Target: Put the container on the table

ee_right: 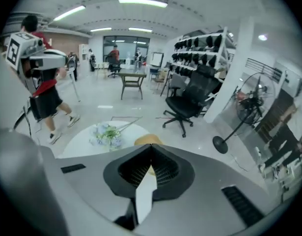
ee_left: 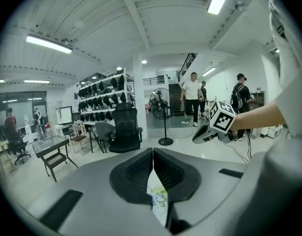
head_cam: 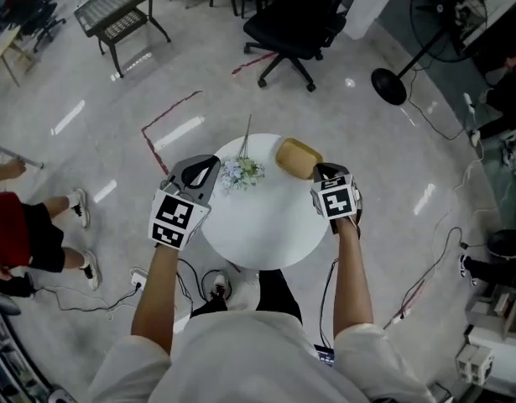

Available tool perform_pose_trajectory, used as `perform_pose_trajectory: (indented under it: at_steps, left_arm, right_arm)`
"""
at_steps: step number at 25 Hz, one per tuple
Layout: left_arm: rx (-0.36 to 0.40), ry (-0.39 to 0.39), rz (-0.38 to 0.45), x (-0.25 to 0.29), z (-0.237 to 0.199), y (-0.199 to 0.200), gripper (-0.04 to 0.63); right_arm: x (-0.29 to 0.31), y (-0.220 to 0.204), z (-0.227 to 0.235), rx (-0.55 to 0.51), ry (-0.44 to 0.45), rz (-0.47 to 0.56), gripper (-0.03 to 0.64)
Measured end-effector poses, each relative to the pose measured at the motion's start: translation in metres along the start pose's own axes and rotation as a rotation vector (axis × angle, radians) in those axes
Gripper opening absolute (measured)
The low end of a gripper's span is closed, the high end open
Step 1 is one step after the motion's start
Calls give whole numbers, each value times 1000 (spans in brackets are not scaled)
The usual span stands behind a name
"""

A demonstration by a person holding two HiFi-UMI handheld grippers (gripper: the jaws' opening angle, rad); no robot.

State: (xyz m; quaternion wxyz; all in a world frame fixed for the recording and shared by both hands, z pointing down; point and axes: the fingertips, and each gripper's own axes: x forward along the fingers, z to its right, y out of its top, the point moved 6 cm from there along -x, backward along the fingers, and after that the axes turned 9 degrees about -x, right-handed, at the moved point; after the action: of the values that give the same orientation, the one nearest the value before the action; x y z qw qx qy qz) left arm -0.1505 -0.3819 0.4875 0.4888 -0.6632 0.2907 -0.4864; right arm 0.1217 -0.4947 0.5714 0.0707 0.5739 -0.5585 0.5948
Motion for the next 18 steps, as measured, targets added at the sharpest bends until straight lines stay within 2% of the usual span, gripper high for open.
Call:
perform_pose_trajectory:
  at_steps: [4,7,18]
  left_arm:
    - [45,-68,98,-21,14,31,20]
    - [88,-135,157,-37,31,56,20]
    - [189,-282,291,-128,77,109,21]
  right_arm:
    - [-85,14,-1,98,-159,132,14]
    - [-153,18,-10,107,-259,192,14]
    - [-336,19,-75,127,-486,326,12]
